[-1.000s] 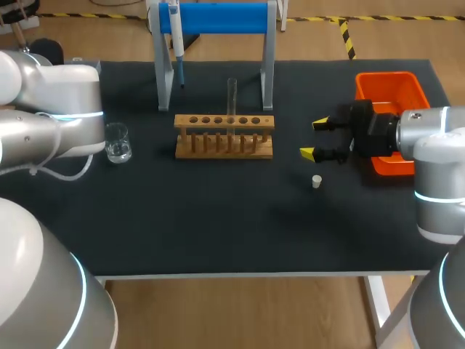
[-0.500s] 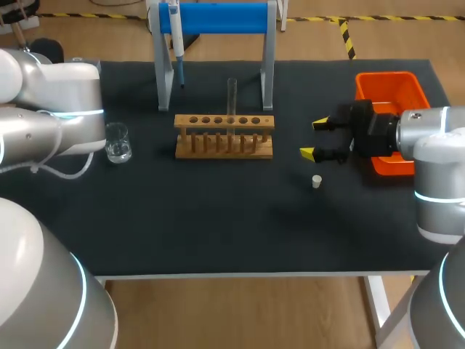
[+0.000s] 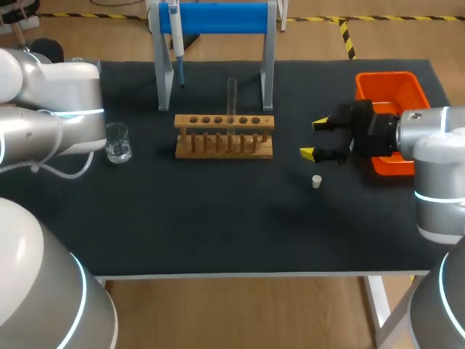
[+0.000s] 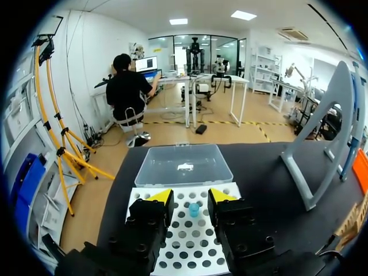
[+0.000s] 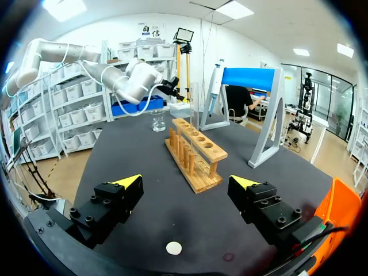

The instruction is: Invert the test tube, pick up the pipette, mount the tip to pipette, aspirate from beaker and dispense into the tube, eject the tip, return the pipette, and cap with the stopper.

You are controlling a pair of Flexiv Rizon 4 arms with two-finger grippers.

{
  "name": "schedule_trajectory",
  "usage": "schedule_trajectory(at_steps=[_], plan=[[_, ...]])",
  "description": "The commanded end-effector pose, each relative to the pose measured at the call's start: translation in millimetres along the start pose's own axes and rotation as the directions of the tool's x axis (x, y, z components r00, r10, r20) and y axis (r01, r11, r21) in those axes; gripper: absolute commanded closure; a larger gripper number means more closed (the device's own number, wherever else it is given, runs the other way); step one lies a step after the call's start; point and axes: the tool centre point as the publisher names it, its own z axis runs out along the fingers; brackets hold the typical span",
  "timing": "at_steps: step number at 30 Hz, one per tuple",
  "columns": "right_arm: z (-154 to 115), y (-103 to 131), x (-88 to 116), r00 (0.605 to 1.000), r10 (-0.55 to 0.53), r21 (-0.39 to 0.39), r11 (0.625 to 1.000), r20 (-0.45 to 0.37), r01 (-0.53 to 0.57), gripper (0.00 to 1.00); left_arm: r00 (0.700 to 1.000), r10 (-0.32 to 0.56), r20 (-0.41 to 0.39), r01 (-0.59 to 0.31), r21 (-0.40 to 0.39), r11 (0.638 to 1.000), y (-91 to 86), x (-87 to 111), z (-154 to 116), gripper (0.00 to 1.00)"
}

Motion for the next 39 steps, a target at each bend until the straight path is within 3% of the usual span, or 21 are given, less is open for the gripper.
schedule_trajectory(at_steps=[1, 39], plan=[[-0.6, -0.7, 0.2, 1.0, -0.001, -0.003, 1.0, 0.001, 0.001, 0.0, 1.0, 0.001, -0.003, -0.001, -0.01, 1.0, -1.4, -1.5, 3.3, 0.64], [-0.6, -0.7, 0.2, 1.0, -0.001, -0.003, 1.0, 0.001, 0.001, 0.0, 1.0, 0.011, -0.007, -0.011, -0.02, 1.0, 0.7, -1.8, 8.0, 0.66]])
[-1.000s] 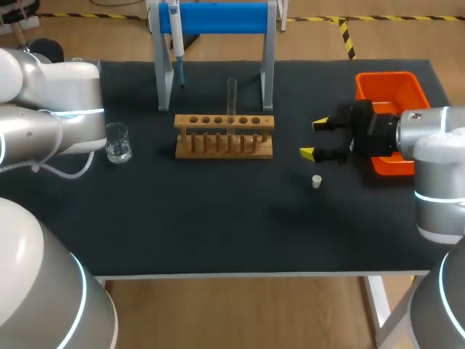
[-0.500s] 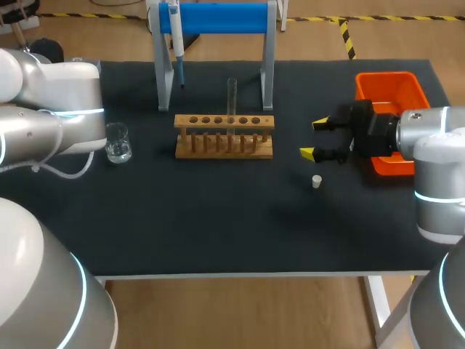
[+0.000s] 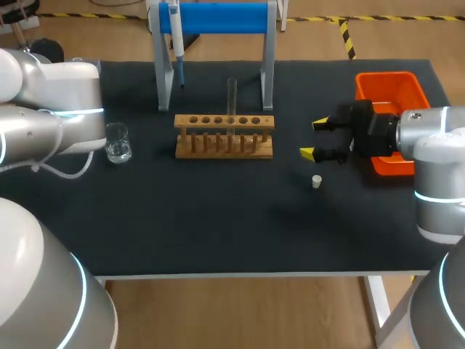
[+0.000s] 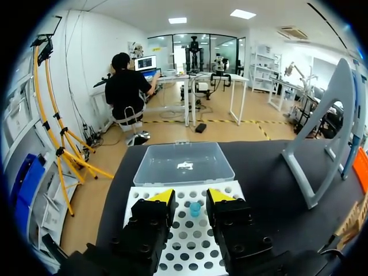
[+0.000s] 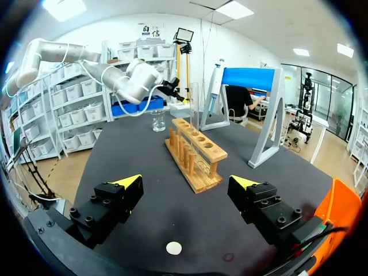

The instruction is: Invert the test tube, pick up the pipette, mount the tip to pipette, aspirate from beaker and dispense into the tube, eject the tip, return the pipette, and cap with the stopper.

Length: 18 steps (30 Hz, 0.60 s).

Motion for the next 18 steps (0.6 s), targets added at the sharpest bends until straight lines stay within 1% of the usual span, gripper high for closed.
schedule_trajectory(at_steps=[1, 18], plan=[[-0.6, -0.7, 0.2, 1.0, -0.001, -0.003, 1.0, 0.001, 0.001, 0.0, 1.0, 0.004, -0.003, -0.004, -0.013, 1.0, -2.3, -0.9, 3.7, 0.66], [-0.6, -0.7, 0.2, 1.0, -0.001, -0.003, 1.0, 0.001, 0.001, 0.0, 1.0, 0.001, 0.001, -0.001, -0.012, 1.0, -2.2, -1.1, 3.1, 0.67]])
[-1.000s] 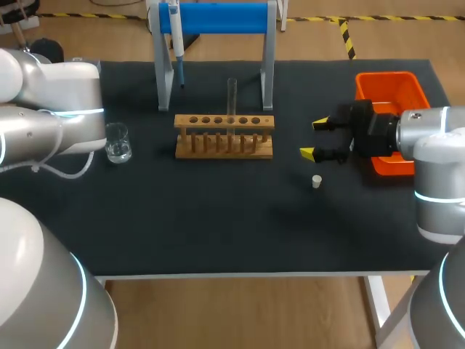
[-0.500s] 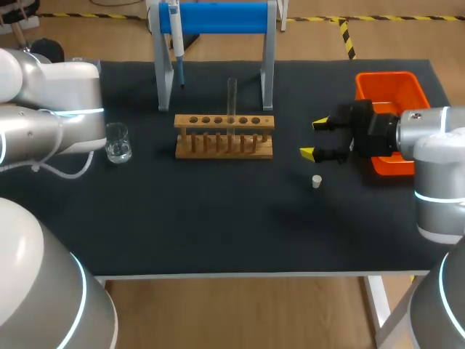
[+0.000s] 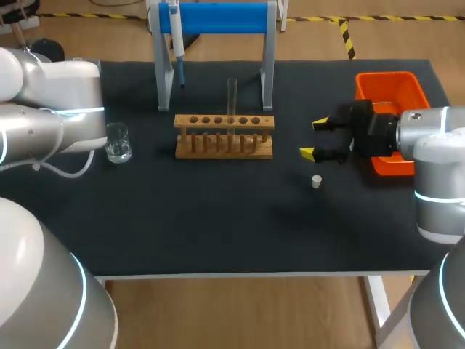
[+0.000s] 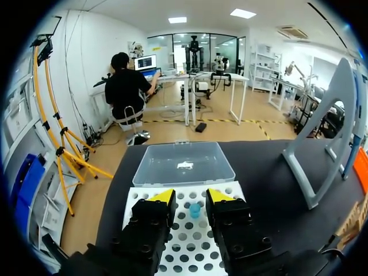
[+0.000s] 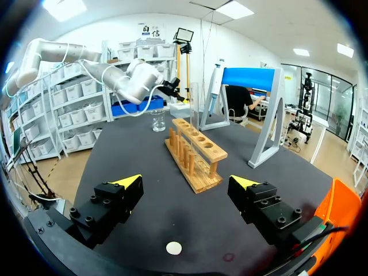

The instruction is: Invert the test tube, pick up the pipette, mount the tip to pipette, aspirate from beaker and dispense into the tube, eject the tip, return the pipette, and cap with the stopper.

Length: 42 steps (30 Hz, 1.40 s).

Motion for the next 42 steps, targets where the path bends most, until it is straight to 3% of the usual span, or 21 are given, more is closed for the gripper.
schedule_trajectory(at_steps=[1, 42], plan=[[-0.6, -0.7, 0.2, 1.0, -0.001, -0.003, 1.0, 0.001, 0.001, 0.0, 1.0, 0.0, -0.001, 0.0, -0.009, 1.0, -1.7, -1.5, 0.9, 0.67], [-0.6, -0.7, 0.2, 1.0, -0.001, -0.003, 1.0, 0.001, 0.001, 0.0, 1.0, 0.002, 0.0, -0.002, -0.017, 1.0, 0.3, -4.0, 2.9, 0.72]])
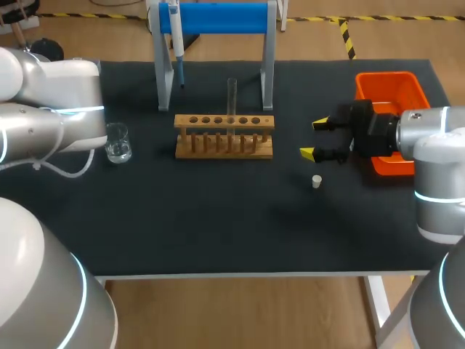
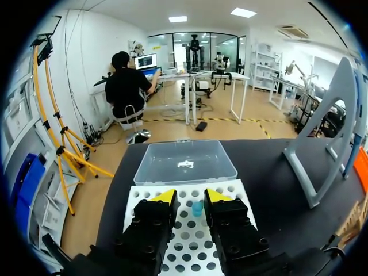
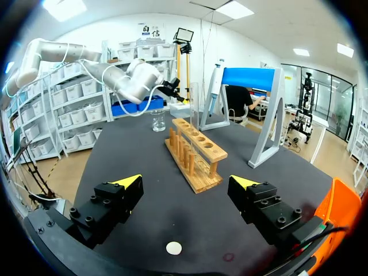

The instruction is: Invert the test tube, pick up the pipette, mount the tip to pipette, aspirate from beaker and dispense into the tube, eject the tip, return the pipette, and cap with the stopper.

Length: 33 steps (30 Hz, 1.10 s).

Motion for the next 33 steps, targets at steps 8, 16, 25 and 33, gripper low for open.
schedule_trajectory(at_steps=[8, 16, 25, 33], plan=[[-0.6, -0.7, 0.2, 1.0, -0.001, -0.003, 1.0, 0.001, 0.001, 0.0, 1.0, 0.007, -0.003, -0.007, -0.013, 1.0, -2.2, -1.7, 3.4, 0.74], [-0.6, -0.7, 0.2, 1.0, -0.001, -0.003, 1.0, 0.001, 0.001, 0.0, 1.0, 0.008, -0.001, -0.008, -0.016, 1.0, -2.0, -1.5, 4.1, 0.78], [-0.6, -0.7, 0.2, 1.0, -0.001, -0.003, 1.0, 0.001, 0.001, 0.0, 1.0, 0.008, -0.001, -0.008, -0.02, 1.0, -1.5, -1.0, 4.6, 0.83], [-0.6, -0.7, 0.2, 1.0, -0.001, -0.003, 1.0, 0.001, 0.001, 0.0, 1.0, 0.008, -0.003, -0.009, -0.022, 1.0, -1.0, -0.4, 5.0, 0.87]])
